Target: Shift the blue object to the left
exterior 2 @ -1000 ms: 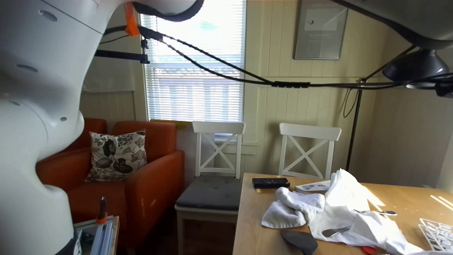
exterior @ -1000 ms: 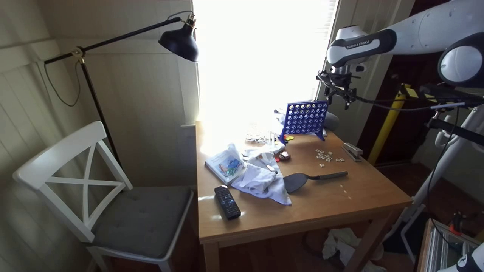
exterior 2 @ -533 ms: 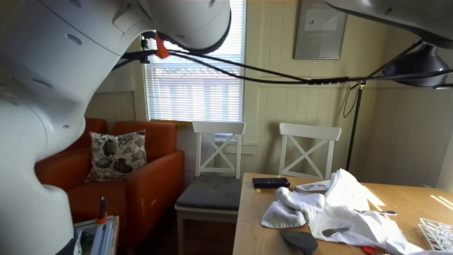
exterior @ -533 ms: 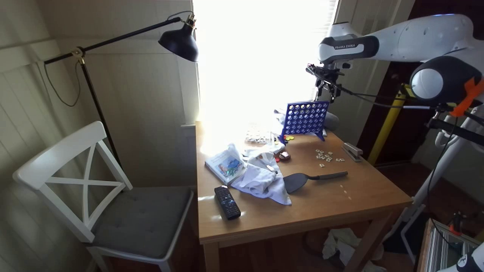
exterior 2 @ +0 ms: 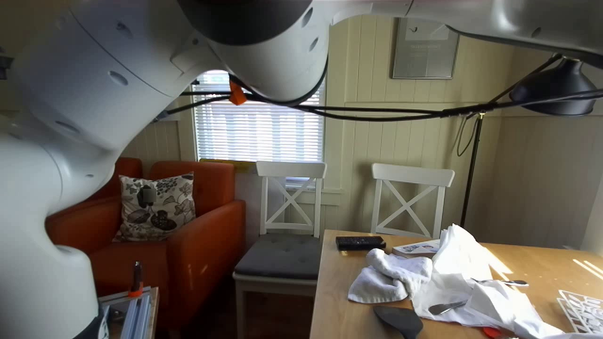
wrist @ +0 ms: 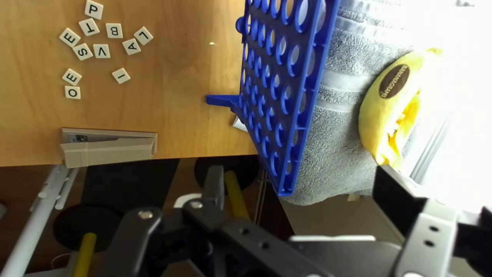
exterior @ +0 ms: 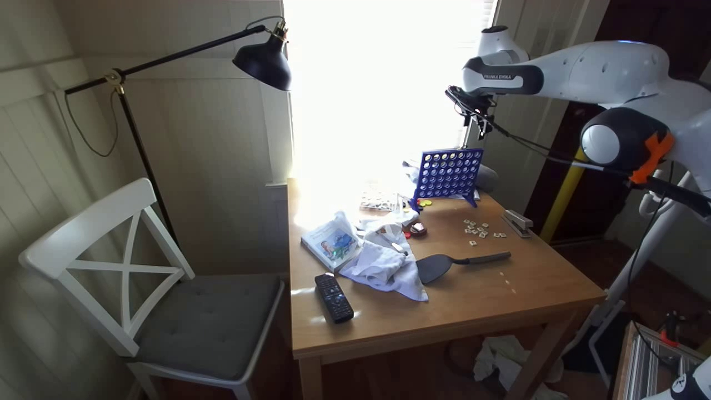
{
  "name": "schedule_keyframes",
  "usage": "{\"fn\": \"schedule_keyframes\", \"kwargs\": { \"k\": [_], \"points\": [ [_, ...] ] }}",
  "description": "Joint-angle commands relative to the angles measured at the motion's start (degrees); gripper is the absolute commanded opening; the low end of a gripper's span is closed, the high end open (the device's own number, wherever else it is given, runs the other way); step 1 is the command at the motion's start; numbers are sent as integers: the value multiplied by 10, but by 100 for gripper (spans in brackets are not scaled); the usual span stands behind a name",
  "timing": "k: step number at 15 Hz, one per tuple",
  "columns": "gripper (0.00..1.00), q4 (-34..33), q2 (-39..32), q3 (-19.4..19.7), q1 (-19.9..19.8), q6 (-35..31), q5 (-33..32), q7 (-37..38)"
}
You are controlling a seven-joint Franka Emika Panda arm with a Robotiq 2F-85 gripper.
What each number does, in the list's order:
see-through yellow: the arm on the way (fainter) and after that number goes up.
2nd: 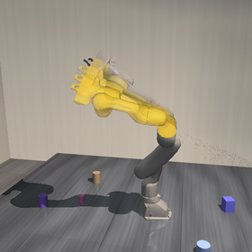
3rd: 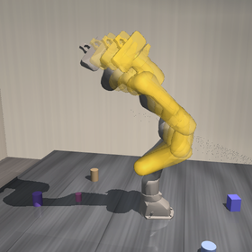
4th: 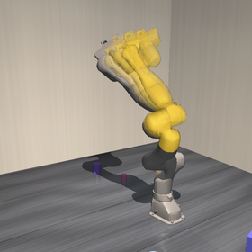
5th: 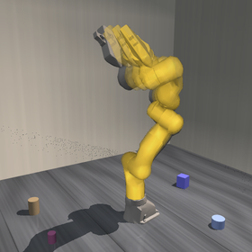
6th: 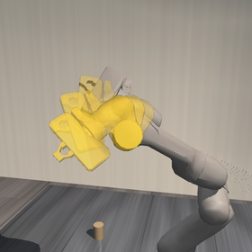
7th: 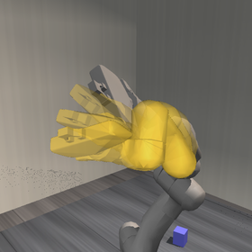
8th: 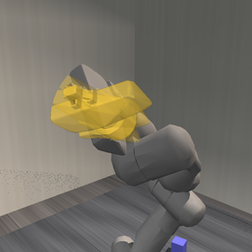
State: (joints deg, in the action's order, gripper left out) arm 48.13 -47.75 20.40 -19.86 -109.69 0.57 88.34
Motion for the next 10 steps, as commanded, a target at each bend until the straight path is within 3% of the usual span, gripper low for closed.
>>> {"fn": "schedule_keyframes", "kwargs": {
  "k": [1,10],
  "points": [
    [100,-12,-13,9,3,-21,-9,14],
    [100,-31,-61,5,6,-53,1,53]
  ]
}}
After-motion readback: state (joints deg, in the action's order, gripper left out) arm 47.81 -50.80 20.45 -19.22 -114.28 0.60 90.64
